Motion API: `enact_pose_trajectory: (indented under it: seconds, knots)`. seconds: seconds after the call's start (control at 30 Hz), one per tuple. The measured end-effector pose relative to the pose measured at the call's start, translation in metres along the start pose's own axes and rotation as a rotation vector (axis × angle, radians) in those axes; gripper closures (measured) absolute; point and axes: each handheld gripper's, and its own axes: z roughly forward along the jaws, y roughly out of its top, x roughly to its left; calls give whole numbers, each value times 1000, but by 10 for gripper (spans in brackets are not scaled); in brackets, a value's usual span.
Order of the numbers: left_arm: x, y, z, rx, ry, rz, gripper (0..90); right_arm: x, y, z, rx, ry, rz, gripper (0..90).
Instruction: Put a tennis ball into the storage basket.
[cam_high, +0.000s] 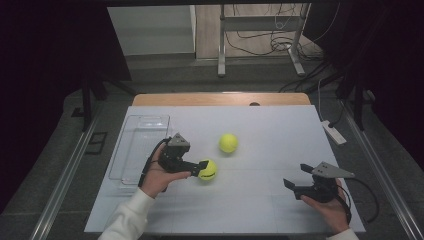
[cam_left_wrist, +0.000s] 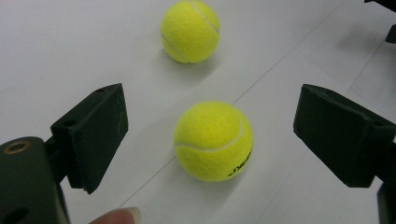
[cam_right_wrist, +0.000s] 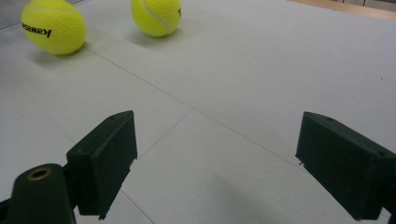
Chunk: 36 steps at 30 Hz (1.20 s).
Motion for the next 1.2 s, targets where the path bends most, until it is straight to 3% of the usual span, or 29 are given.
enact_pose_trajectory:
  seconds: [0.5, 0.7, 1.07, 1.2]
  knots:
    - [-3, 4, 14, 34, -5, 10, 108, 0, 0, 0, 2, 2, -3, 129]
    - [-4, 4, 20, 64, 39, 18, 74, 0, 0, 0, 6, 0, -4, 129]
    - [-7, 3, 25, 98, 7, 19, 78, 1, 0, 1, 7, 4, -6, 130]
    - [-8, 2, 29, 117, 15, 32, 74, 1, 0, 1, 7, 4, -8, 130]
